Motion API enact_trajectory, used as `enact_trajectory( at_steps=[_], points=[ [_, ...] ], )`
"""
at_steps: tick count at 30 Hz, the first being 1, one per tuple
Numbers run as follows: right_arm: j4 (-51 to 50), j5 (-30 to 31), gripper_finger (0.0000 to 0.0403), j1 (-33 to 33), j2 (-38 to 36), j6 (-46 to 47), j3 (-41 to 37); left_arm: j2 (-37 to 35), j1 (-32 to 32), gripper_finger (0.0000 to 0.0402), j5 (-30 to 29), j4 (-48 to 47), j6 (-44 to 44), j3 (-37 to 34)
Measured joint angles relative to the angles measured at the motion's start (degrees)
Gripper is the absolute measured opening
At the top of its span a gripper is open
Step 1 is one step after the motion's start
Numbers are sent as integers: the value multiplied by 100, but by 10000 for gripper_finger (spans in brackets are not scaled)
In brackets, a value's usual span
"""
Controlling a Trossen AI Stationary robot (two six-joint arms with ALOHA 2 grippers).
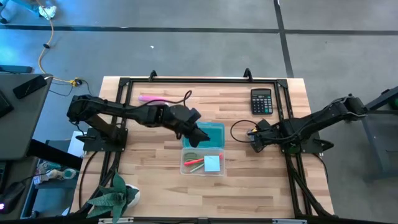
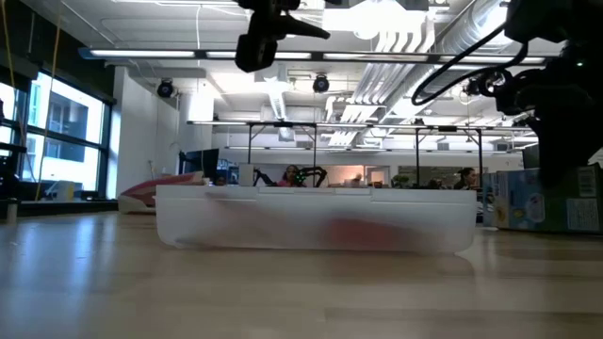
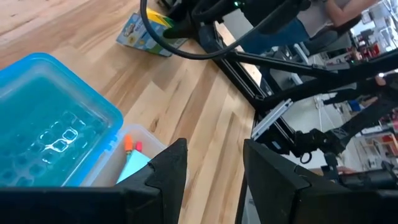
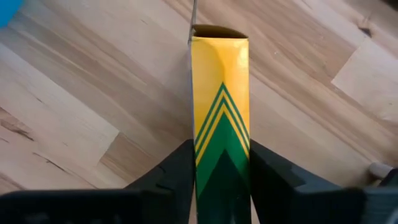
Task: Pack school essentials
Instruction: Put the yellow crayon box into the supply box
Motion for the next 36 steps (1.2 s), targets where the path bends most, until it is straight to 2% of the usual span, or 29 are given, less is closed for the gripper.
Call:
enact_trajectory(
  at_steps=[5,11,20,29,36],
  points=[
    [-18,-46,114,0,0,2,2,0,36,145,79,0,41,0],
    [2,-57,84,0,0,57,2,0,36,145,179,-31,43,0],
    [405,-141,57,4,0,-160,2,0,179,145,1135,-258,-372,-2],
    [882,-190,40,7,-2,-546,64,0,300,145,1176,-258,-576,-2],
    [689,430,40,200,-2,-991,858,0,303,145,1176,-258,-1009,-2]
  ],
)
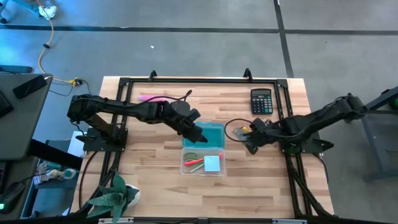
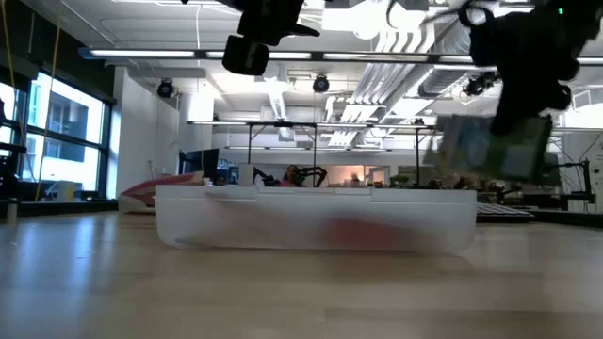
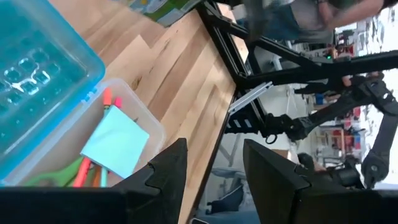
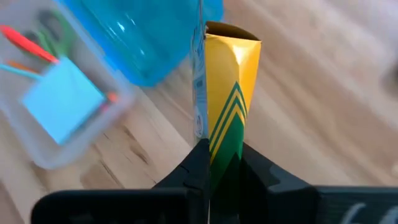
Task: Pack school essentials
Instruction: Put the yellow crayon box into the supply box
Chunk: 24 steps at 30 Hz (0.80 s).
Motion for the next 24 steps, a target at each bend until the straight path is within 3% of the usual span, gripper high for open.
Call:
enact_trajectory(
  at_steps=[4,10,19,24],
  points=[
    [-9,522,40,147,2,-556,468,0,0,145,-7,0,-366,0],
    [42,1012,39,329,164,-2259,1152,0,61,145,57,0,-626,0],
    [-116,1361,39,720,1022,-4930,2292,0,461,145,1094,68,-595,0],
    [-213,1937,39,960,1536,-6028,2805,0,782,145,1857,190,-766,0]
  ],
)
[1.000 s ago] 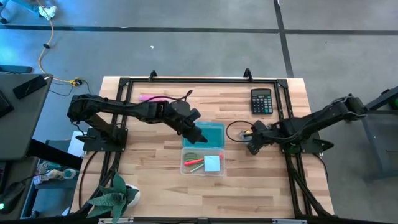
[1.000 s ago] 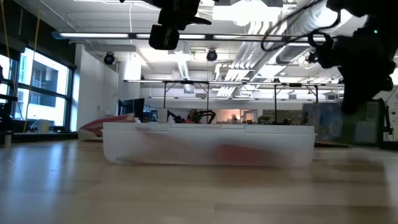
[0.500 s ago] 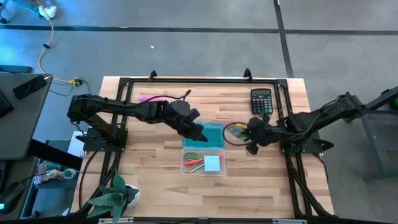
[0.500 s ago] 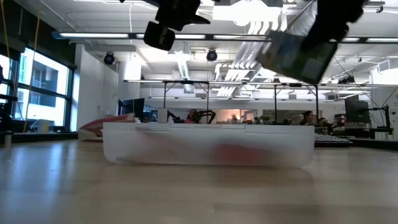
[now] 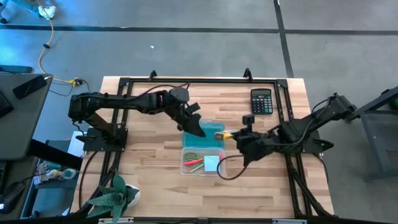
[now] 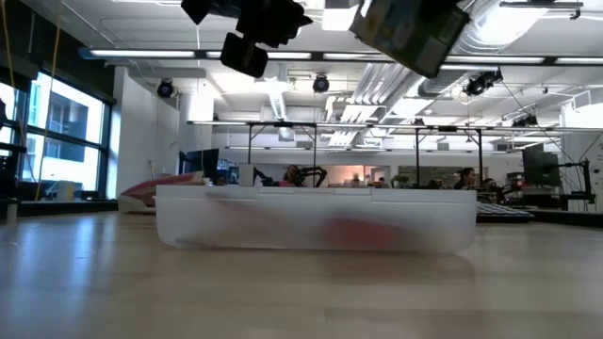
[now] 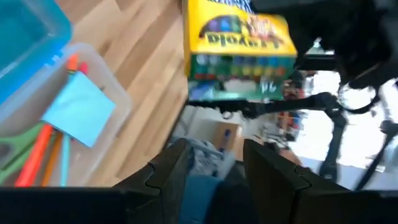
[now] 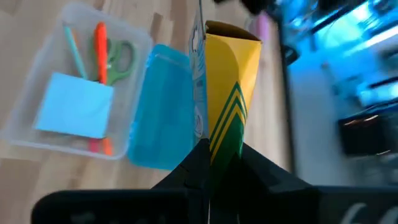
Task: Pack school essentials
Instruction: Put the yellow crayon box into the supply box
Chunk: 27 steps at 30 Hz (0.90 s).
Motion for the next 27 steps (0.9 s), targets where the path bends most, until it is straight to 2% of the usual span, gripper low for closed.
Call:
enact_trajectory(
  at_steps=[6,9,13,17,21,25,27],
  points=[
    [4,1050,39,227,429,-853,670,0,306,145,692,695,-459,0],
    [-6,1445,39,303,501,-1023,950,0,386,145,764,1107,-765,0],
    [-4,1499,39,374,512,-1267,1153,0,483,151,765,1487,-932,0],
    [0,1507,39,451,514,-1416,1204,0,628,176,695,1531,-962,0],
    [4,1859,39,556,514,-1580,1204,0,788,211,437,1616,-804,0],
    [77,2298,39,609,516,-1897,1204,0,884,234,422,1931,-1319,0],
    [221,2371,39,606,515,-2188,1204,0,894,238,593,2171,-1543,0]
  ],
)
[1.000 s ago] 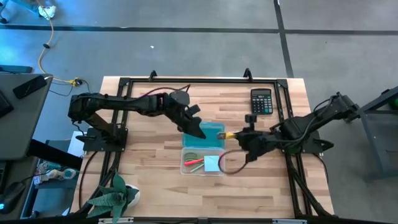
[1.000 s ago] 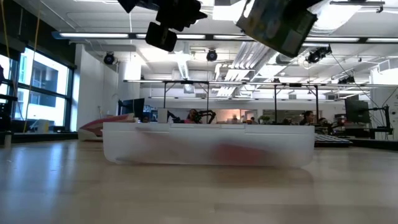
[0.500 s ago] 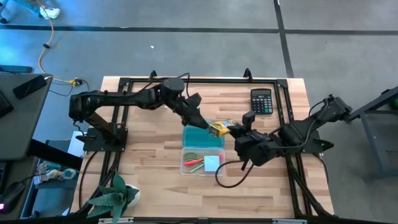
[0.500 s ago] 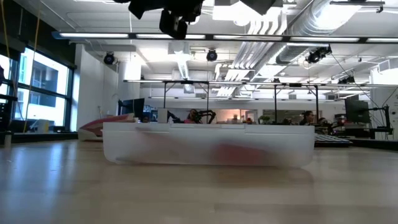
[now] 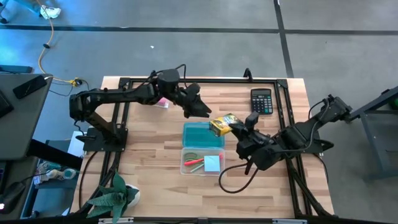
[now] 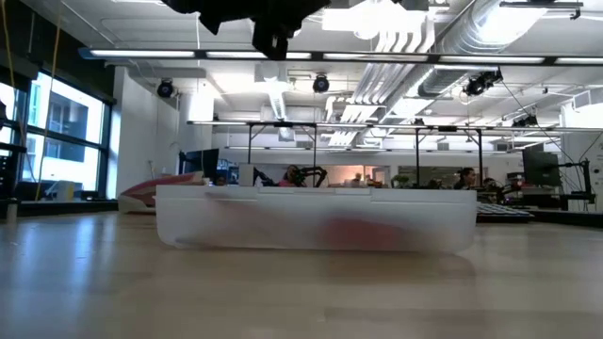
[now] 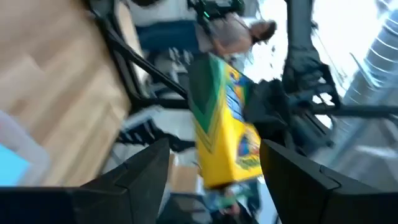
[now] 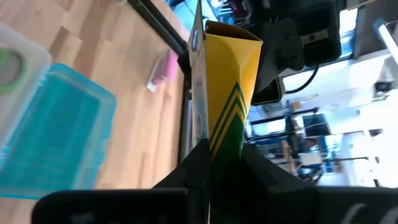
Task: Pack school essentials
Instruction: Put the yellow crayon box into the supply box
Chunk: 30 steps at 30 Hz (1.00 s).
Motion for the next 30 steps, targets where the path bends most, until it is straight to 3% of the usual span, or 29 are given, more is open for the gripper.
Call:
enact_trajectory(
  at_steps=[4,11,23,30],
  points=[
    [598,178,39,-68,-1,-779,0,0,-49,238,417,445,-622,0],
    [1613,65,39,-192,1,-2182,4,0,-206,239,439,705,-1043,0],
    [2299,-23,39,-388,273,-3132,11,0,-482,236,415,1493,-1574,-2],
    [2355,79,39,-389,283,-2965,11,0,-505,175,413,1494,-1500,-2]
  ],
)
